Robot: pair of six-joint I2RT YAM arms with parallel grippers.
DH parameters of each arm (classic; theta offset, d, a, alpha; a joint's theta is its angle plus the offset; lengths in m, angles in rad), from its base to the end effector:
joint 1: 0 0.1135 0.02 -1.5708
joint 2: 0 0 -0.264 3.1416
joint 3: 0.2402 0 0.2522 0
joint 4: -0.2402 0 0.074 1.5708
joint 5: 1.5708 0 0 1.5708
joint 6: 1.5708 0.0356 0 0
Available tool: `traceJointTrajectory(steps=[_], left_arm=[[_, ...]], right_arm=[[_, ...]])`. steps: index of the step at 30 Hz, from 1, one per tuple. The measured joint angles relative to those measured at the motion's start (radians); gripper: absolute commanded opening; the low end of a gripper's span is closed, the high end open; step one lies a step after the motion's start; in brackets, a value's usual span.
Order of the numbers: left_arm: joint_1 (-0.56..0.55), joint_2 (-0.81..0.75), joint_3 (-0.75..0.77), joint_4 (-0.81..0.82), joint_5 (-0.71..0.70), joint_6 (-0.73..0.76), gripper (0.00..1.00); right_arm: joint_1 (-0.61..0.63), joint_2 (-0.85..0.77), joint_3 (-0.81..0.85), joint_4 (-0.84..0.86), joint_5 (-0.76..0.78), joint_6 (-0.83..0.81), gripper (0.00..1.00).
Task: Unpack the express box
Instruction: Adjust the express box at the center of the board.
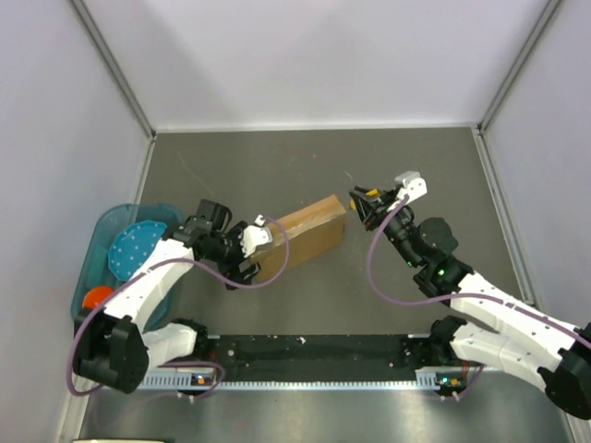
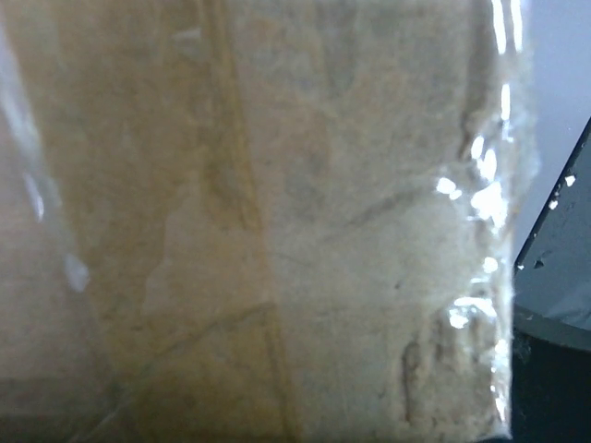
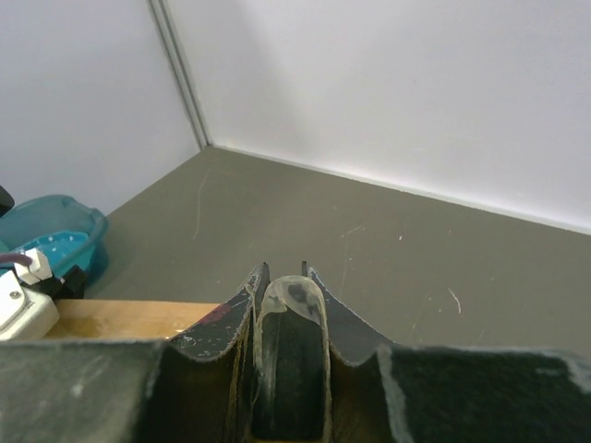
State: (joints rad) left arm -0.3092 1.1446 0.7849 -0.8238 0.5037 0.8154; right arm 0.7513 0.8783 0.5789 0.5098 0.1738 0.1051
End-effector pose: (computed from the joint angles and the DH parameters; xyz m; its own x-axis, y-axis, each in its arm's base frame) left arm 0.1862 -0.0775 0.2264 -0.2842 0.7601 -0.5843 0.9439 0.3288 -0.0314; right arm 0.1576 0.1388 0.3245 0.0942 0.2294 -0.9688 -0.5617 0.8157 0.1385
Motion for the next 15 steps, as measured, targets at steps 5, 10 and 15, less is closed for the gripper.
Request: traceJointTrajectory(steps=[5, 10, 15], left_arm=[[0.001, 0.02, 0.043, -0.093, -0.032, 0.011, 0.99], [0.001, -0.007, 0.099, -0.234, -0.061, 0.0, 0.99], [0.001, -0.095, 0.234, -0.284, -0.119, -0.036, 0.99]], right_arm=[[-0.002, 0.0, 0.0, 0.0, -0.003, 0.003, 0.0], [-0.005, 0.0, 0.0, 0.003, -0.006, 0.004, 0.0], [-0.01, 0.0, 0.0, 0.008, -0.012, 0.007, 0.0]])
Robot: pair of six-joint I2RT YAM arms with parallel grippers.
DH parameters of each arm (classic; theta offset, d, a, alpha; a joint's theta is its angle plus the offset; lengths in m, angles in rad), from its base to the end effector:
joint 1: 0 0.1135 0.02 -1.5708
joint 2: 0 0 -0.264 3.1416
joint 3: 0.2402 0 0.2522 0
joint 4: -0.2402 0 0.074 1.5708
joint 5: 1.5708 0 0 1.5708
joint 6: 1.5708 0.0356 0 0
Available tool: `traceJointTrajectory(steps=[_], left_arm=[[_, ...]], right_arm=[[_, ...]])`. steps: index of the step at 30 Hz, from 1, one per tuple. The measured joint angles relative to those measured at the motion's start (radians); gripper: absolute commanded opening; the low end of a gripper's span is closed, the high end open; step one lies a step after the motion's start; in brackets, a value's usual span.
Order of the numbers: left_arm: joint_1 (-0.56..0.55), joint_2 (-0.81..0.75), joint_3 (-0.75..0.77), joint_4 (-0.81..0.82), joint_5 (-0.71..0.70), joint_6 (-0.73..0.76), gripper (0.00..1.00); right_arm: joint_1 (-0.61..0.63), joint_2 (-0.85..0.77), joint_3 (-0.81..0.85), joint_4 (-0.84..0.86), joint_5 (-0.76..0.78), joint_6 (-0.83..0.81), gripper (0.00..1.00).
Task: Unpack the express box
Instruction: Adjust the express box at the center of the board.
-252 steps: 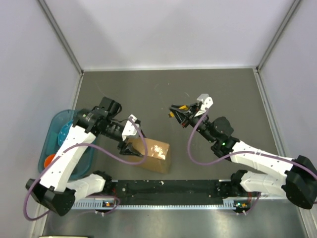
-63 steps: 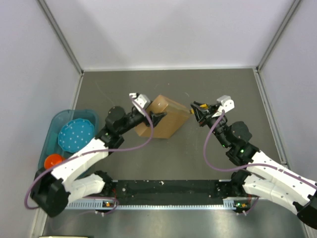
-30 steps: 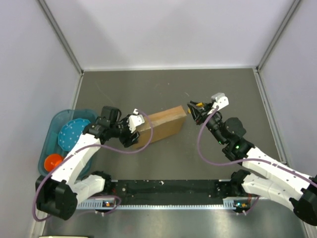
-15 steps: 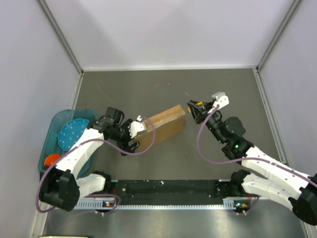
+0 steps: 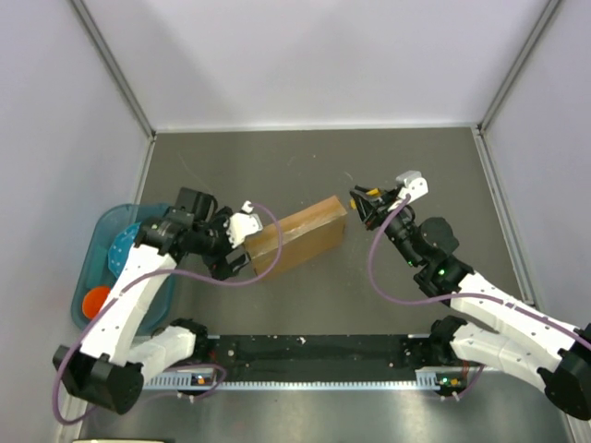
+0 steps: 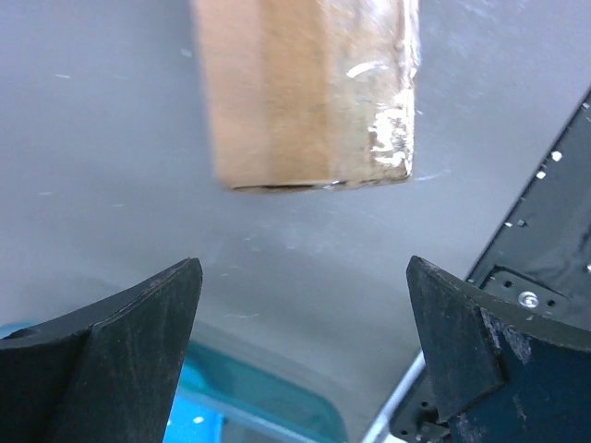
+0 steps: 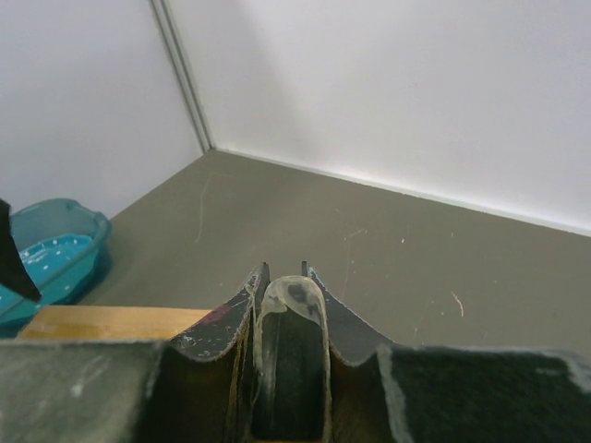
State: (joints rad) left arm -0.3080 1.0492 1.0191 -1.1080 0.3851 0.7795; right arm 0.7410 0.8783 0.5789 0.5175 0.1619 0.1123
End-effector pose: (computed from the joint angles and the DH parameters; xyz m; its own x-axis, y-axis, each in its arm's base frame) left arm 0.1675 -0.0673 0.2979 -0.3123 0.7830 -0.5380 0.9147 0.4007 0.0522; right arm 0.1586 0.1374 0.3254 0.0970 0.2387 -0.9663 -0.5645 0.8128 0.1441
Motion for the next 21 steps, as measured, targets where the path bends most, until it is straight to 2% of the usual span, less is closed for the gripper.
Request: traceJointTrajectory(steps=[5, 10, 14, 17, 21], left_arm=[[0.0, -0.053, 0.119, -0.002, -0.054, -0.021, 0.99], [0.0, 0.003, 0.262, 0.008, 0.019, -0.09, 0.99], [-0.02, 0.13, 0.4, 0.012, 0.121, -0.158, 0.99], [-0.064, 0.309, 0.549, -0.004, 0.201, -0.18, 0.99], [-0.13, 0.463, 0.623, -0.009, 0.242, -0.201, 0.99]], right_arm=[[0.0, -0.002, 0.0, -0.001, -0.002, 0.004, 0.0], [0.0, -0.023, 0.0, -0.003, -0.001, 0.003, 0.0], [0.0, -0.053, 0.0, -0.013, 0.007, -0.005, 0.0], [-0.001, -0.092, 0.0, -0.03, 0.023, -0.015, 0.0], [-0.003, -0.135, 0.0, -0.052, 0.05, -0.027, 0.0]])
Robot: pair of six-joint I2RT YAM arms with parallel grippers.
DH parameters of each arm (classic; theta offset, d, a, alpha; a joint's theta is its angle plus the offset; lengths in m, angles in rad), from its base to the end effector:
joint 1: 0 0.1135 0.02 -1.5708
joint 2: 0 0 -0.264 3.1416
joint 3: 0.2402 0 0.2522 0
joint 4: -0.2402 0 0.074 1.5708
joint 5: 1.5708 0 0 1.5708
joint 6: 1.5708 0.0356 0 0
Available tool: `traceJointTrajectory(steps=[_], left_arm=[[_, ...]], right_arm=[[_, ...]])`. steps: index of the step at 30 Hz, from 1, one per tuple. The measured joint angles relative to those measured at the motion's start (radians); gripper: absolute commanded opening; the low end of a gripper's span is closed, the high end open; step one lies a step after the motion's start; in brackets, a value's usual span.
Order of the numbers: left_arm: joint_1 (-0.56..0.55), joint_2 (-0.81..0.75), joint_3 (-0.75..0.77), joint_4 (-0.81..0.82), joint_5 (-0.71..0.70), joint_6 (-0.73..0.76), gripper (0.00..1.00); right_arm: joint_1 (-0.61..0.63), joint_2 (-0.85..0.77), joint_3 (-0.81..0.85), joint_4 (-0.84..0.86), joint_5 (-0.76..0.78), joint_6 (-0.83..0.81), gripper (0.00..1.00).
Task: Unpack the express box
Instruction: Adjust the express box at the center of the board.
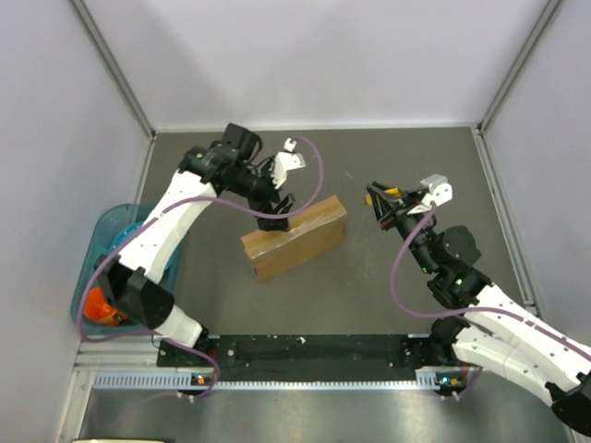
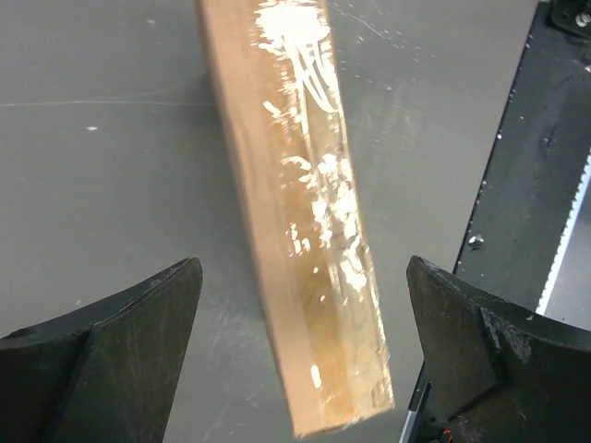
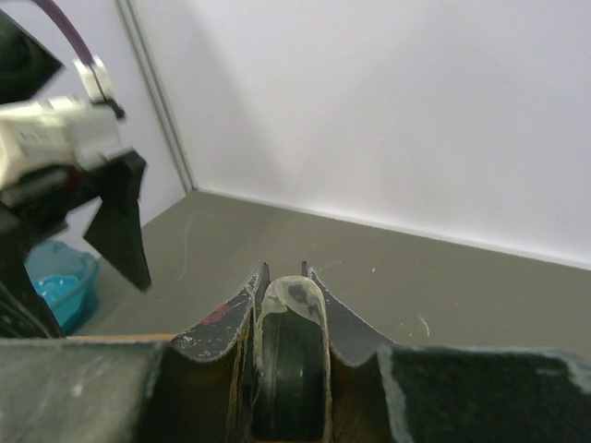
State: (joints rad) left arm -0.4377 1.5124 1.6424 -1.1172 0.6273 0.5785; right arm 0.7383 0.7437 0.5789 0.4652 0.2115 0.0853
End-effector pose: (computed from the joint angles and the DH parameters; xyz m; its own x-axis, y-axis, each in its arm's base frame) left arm 0.2596 -0.1445 0.3825 -0.2850 0.6221 -0.7292 0.9459 0.3058 -0.1088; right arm 0.1390 0.1164 0.3434 0.1746 0.2715 -0.9465 -0.5265 0.8380 0.1433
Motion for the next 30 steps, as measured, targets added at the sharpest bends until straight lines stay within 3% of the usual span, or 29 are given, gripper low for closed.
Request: traceJointTrajectory(steps=[8, 20, 30], left_arm=[[-0.126, 0.061, -0.002, 0.026, -0.02, -0.047, 0.99], [-0.139, 0.182, 0.008, 0.043, -0.105, -0.083, 0.99], [-0.16, 0.187, -0.108, 0.106, -0.177, -0.094, 0.99]], right_arm=[[-0.008, -0.064, 0.0, -0.033, 0.032, -0.024, 0.0], [-0.016, -0.094, 0.0, -0.048, 0.042, -0.034, 0.0], [-0.021, -0.096, -0.001, -0.047, 0.047, -0.034, 0.0]])
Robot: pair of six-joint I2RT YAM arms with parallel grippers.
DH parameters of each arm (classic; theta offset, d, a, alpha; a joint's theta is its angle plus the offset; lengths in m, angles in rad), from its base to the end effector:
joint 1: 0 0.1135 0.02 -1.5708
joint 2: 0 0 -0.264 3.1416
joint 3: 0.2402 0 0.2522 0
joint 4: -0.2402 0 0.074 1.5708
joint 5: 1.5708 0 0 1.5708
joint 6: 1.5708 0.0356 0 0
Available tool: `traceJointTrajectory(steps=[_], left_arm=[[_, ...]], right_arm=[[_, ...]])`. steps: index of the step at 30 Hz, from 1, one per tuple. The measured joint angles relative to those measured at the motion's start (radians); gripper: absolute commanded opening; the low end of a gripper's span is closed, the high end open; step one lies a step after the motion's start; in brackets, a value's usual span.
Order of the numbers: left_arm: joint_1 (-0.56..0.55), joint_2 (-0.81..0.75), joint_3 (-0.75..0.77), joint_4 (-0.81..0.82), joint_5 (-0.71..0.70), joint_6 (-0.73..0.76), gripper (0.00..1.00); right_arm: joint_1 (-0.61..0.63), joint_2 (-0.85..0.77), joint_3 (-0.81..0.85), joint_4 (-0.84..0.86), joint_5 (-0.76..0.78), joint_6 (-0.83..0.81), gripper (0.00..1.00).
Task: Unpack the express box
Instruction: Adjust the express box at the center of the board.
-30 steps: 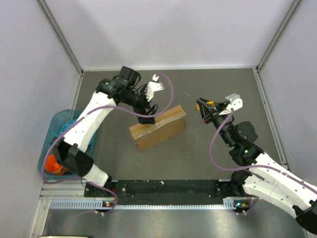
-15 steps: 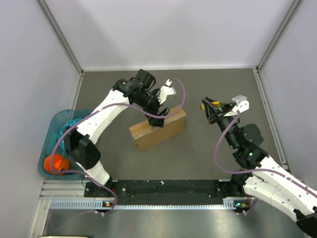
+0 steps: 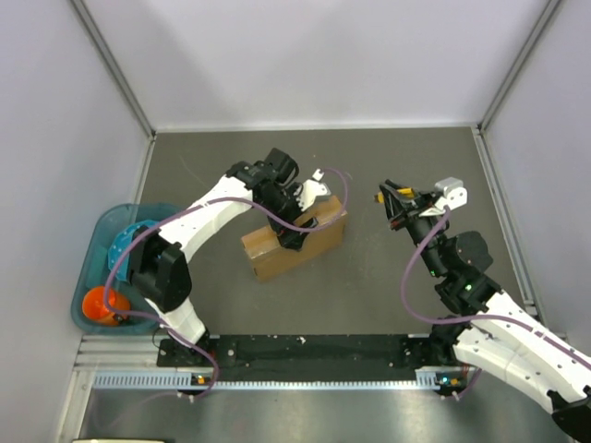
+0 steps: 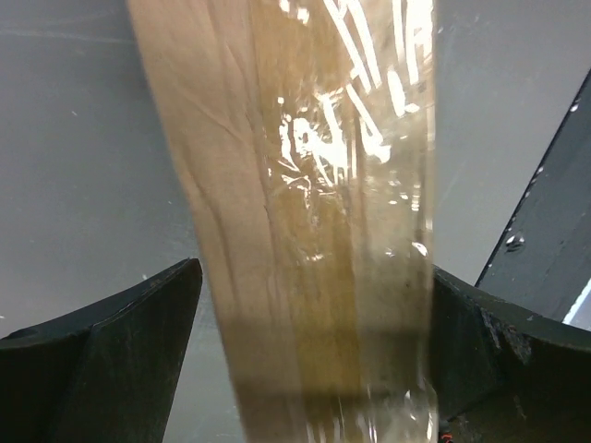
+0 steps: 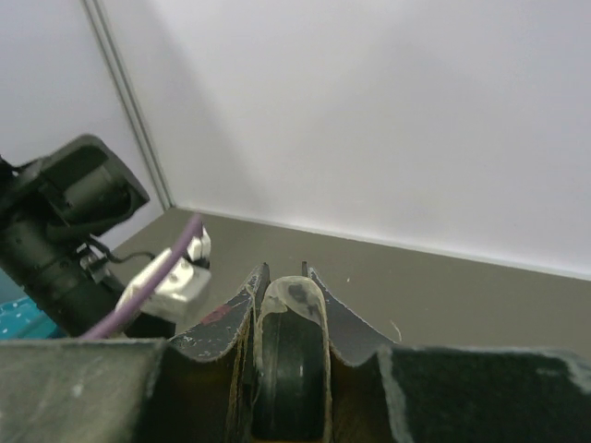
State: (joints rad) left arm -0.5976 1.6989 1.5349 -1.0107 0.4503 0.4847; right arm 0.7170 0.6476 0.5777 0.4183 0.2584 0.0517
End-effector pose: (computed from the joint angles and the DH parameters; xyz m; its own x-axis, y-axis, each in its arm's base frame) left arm 0.2774 -0.2076 0.2967 -0.3741 0.7621 -0.5285 0.9264 0.3331 -0.1755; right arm 0.1265 0.0982 0.3525 0.2335 0.2699 -0.9342 -0.4670 0.8738 0.1357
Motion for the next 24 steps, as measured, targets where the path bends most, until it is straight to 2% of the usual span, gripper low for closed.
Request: traceJointTrajectory(steps=[4, 6, 7, 11, 13, 14, 15, 17, 20, 23, 24], left_arm=[[-0.011, 0.0, -0.092, 0.034, -0.042, -0.006, 0.98], [-0.013, -0.004, -0.098, 0.044, -0.052, -0.011, 0.9], [-0.014, -0.007, -0.098, 0.049, -0.06, -0.011, 0.78], [-0.021, -0.01, -0.099, 0.059, -0.096, -0.018, 0.52], [-0.024, -0.015, -0.105, 0.074, -0.128, -0.022, 0.44], [-0.029, -0.018, -0.109, 0.079, -0.137, -0.023, 0.32], [-0.036, -0.023, -0.115, 0.085, -0.15, -0.023, 0.26], [-0.054, -0.038, -0.134, 0.101, -0.174, -0.026, 0.19], [-0.073, -0.06, -0.156, 0.124, -0.206, -0.027, 0.16], [-0.095, -0.09, -0.183, 0.147, -0.241, -0.029, 0.0], [-0.105, -0.112, -0.202, 0.158, -0.26, -0.026, 0.0]], right_arm=[[-0.003, 0.0, 0.0, 0.0, 0.002, 0.0, 0.0], [-0.005, 0.0, 0.0, 0.0, 0.003, 0.0, 0.0], [-0.007, 0.0, -0.001, 0.0, 0.004, 0.0, 0.0], [-0.008, 0.0, -0.002, 0.001, 0.008, 0.0, 0.0], [-0.009, 0.0, -0.002, 0.001, 0.011, 0.0, 0.0], [-0.01, 0.0, -0.002, 0.001, 0.011, -0.002, 0.0], [-0.011, 0.0, -0.002, 0.0, 0.013, -0.006, 0.0], [-0.014, 0.0, -0.002, 0.0, 0.018, -0.012, 0.0], [-0.015, -0.008, -0.002, -0.001, 0.021, -0.024, 0.0], [-0.015, -0.026, -0.002, 0.001, 0.019, -0.042, 0.0], [-0.015, -0.035, -0.002, 0.004, 0.016, -0.052, 0.0]])
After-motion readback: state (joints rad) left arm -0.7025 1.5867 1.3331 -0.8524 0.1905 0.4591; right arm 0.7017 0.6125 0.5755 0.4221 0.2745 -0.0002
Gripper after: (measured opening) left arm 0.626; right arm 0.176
